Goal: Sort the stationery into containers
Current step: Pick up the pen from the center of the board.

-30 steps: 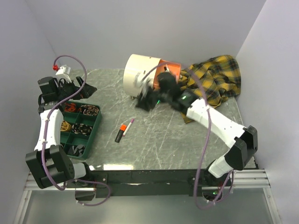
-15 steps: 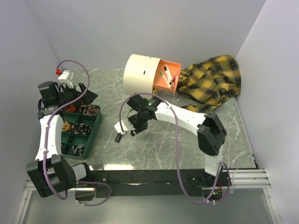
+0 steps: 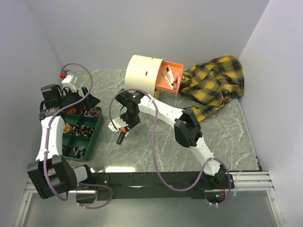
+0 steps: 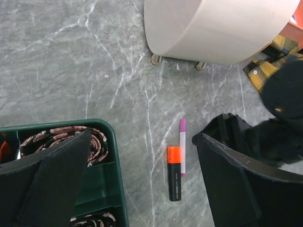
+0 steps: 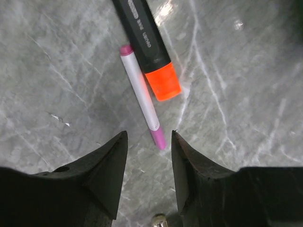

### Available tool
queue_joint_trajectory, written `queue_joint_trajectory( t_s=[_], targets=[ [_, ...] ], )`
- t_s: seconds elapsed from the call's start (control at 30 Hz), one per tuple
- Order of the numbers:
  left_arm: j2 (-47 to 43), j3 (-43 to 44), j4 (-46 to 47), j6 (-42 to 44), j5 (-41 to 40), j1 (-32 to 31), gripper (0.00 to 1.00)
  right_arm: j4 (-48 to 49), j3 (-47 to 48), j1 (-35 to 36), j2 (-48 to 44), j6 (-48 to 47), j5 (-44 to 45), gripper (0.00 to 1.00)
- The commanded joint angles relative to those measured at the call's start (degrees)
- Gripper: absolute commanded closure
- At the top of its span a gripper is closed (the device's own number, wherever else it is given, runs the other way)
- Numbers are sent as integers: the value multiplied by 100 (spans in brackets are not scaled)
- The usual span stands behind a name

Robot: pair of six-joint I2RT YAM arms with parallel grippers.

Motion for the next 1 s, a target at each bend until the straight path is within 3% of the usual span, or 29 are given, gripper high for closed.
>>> queue_joint_trajectory(
  t_s=[0.0, 0.97],
  targets=[
    [50, 110, -18, 333, 157, 22, 1, -988, 774, -90, 432, -304, -142, 52],
    [288, 49, 87, 255, 254, 197, 1, -707, 1205, -239, 1215, -647, -36, 49]
  ],
)
